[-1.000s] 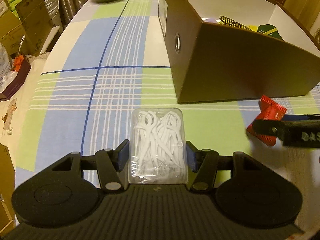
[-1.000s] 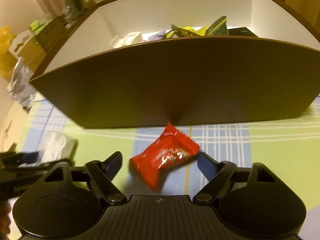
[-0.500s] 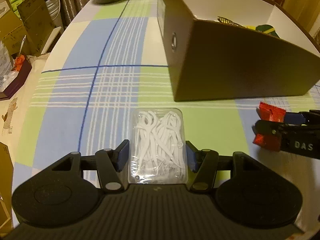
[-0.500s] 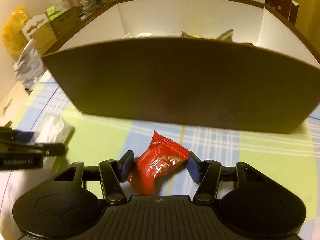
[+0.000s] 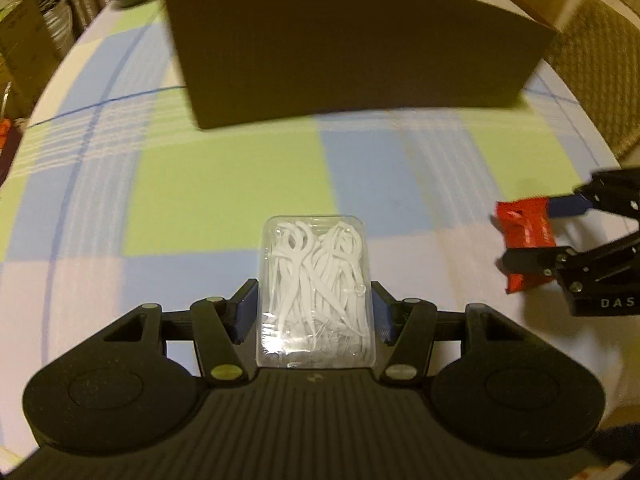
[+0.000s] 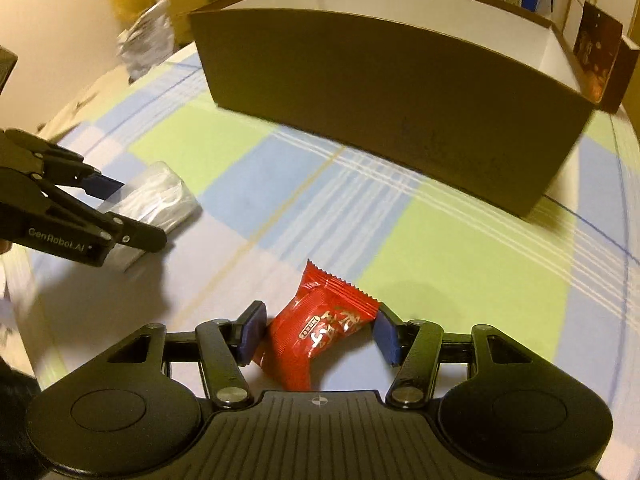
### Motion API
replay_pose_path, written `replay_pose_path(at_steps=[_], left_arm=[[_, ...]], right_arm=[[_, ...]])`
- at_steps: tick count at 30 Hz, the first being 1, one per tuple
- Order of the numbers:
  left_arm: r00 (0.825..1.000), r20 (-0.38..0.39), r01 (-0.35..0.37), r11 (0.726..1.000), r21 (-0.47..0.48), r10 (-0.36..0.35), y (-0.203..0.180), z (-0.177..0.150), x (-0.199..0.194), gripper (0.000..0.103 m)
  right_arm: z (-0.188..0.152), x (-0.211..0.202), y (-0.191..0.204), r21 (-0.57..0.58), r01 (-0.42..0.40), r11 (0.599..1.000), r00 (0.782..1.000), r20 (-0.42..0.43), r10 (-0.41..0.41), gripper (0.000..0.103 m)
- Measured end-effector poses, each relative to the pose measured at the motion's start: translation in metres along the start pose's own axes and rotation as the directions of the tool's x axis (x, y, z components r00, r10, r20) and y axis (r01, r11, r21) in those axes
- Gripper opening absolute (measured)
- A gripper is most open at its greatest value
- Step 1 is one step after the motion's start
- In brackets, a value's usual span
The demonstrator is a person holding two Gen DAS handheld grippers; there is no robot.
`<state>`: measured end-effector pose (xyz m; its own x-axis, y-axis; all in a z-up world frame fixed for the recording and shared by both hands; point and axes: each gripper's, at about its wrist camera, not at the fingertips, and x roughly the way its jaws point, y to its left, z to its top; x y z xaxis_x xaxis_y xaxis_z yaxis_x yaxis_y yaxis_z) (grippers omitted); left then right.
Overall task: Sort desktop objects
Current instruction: 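Lift the floss box with the left tool while the right tool lifts the red candy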
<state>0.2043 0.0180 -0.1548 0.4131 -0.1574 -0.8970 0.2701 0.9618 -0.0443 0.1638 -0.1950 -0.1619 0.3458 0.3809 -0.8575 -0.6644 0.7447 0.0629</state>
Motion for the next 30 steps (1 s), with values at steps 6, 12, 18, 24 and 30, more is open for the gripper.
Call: replay_pose_path(at_steps=[6, 12, 18, 24, 30], left_arm=[[1.0, -0.01, -0.004, 1.0, -0.017, 0.004, -0.021, -0.007, -0.002, 0.053], [1.0, -0.013, -0.027, 0.998, -0.051, 0.026, -0.023, -0.01, -0.004, 0.053], [0.999, -0.015, -0.042, 0.998, -0.042, 0.041, -0.026, -0.01, -0.003, 0.053], [0.999, -0.019, -0.029, 0.999, 0.012, 0.029, -0.031, -0.015, -0.006, 0.056], [0.999, -0.006, -0.034, 0.999, -0.001, 0.034, -0.028, -0.009, -0.003, 0.056]], right_arm=[[-0.011, -0.01, -0.005, 0.164, 0.092, 0.982, 0.996, -0.023, -0.09, 0.08], [-0.019, -0.015, 0.013, 0.225, 0.131, 0.966, 0.991, -0.013, -0.131, 0.057], [-0.02, -0.009, 0.021, 0.072, 0.089, 0.993, 0.996, 0.008, -0.09, 0.037], [-0.021, -0.009, 0.007, 0.005, 0.052, 0.999, 0.999, -0.004, -0.052, 0.052], [-0.016, -0.005, 0.008, 0.103, 0.074, 0.992, 0.997, 0.011, -0.076, 0.072]])
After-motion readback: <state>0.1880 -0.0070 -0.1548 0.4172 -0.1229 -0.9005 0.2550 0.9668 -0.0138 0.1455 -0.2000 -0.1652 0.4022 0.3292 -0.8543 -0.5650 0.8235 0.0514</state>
